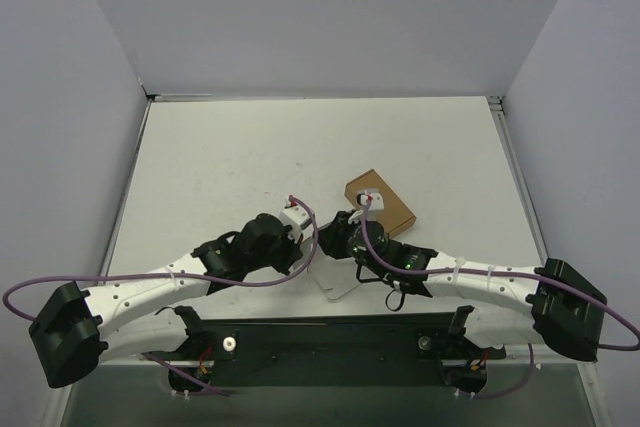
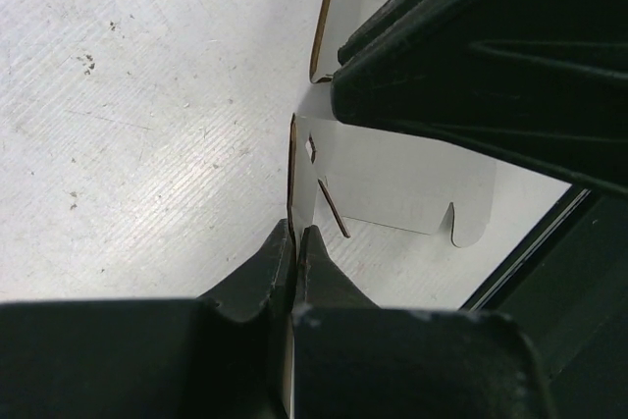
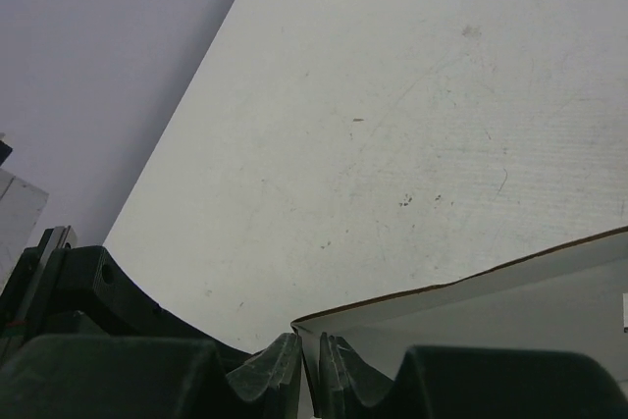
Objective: Fold the paper box
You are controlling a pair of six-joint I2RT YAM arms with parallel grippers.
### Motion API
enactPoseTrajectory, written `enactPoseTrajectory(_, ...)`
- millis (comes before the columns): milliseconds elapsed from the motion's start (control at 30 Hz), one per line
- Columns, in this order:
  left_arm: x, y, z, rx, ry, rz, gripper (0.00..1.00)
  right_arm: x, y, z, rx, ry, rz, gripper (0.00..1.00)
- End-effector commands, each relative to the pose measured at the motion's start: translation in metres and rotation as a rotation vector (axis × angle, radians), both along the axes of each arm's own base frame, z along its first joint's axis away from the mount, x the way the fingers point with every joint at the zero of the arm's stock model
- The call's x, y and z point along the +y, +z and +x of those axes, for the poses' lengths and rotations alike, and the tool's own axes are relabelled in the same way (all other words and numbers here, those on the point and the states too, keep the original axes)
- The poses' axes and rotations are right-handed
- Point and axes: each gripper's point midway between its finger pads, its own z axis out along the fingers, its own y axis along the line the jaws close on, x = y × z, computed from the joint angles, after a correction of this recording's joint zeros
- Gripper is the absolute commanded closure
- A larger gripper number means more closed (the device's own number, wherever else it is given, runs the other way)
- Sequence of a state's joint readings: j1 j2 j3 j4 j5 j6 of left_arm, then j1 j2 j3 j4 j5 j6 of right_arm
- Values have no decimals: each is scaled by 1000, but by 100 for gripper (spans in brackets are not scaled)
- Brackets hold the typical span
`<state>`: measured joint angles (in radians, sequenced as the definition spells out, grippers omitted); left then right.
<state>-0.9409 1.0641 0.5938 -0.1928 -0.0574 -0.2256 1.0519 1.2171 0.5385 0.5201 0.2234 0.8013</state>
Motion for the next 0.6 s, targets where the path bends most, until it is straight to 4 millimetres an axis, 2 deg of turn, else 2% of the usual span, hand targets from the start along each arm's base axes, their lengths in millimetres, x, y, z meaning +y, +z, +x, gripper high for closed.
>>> enactPoseTrajectory(0, -11, 29, 0, -37, -48, -54, 100, -18, 2, 14, -128, 34, -125, 85)
enactPoseTrajectory(133, -15, 28, -3, -30, -73, -53, 100, -21, 2, 17, -180, 78, -183, 84)
enactPoseTrajectory(300, -16, 28, -3, -28, -78, -44, 100, -40, -6, 25, -214, 36, -282, 73)
enactPoseTrajectory(333, -15, 27, -2, -27, -74, -38, 100, -41, -1, 25, -217, 33, -273, 71)
enactPoseTrajectory(433, -7, 23, 6, -46, -25, 5, 100, -47, 17, 21, -194, 8, -223, 57)
enactPoseTrajectory(467, -6, 24, 8, -54, -19, 16, 100, -47, 24, 20, -184, -3, -199, 46)
enactPoseTrajectory(567, -4, 22, 12, -83, -27, 47, 100, -53, 38, 9, -185, 20, -161, 29)
